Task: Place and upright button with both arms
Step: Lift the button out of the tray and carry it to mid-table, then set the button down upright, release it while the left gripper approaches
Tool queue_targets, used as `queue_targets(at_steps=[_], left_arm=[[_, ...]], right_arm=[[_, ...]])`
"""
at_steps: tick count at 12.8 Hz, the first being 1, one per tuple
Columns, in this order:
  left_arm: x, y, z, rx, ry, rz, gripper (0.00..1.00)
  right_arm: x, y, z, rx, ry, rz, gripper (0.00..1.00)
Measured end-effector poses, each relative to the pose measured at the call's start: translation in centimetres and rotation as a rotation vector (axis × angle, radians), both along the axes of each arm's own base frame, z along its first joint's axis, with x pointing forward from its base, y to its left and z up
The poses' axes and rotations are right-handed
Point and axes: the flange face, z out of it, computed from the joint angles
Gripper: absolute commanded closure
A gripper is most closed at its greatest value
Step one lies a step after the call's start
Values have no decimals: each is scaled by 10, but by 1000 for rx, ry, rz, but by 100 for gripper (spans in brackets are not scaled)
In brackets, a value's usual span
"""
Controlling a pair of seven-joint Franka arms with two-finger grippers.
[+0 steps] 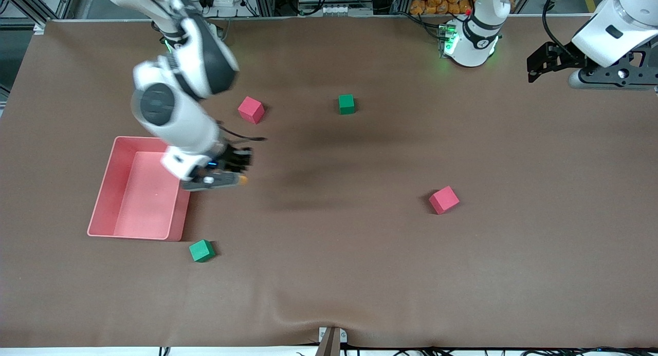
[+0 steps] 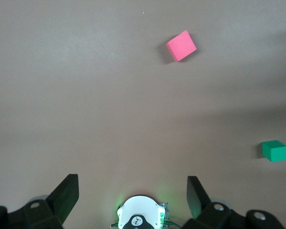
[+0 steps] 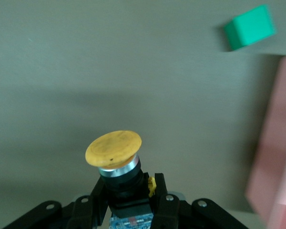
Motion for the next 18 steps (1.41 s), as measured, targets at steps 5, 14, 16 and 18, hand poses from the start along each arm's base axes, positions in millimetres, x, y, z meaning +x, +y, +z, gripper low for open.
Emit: queue_targets(at_steps=[5, 14, 16, 18], left_arm=[[-3, 1, -11, 5, 25, 3, 0], [6, -53, -64, 27, 100, -45, 0], [14, -68, -81, 26, 124, -60, 0], [25, -69, -96, 19, 149, -62, 0]], right_arm=[[-11, 147, -77, -4, -4, -125, 100], [-65, 255, -198, 5, -79, -230, 0], [-59, 254, -194, -10, -116, -211, 0], [-49, 251, -177, -8, -146, -213, 0]])
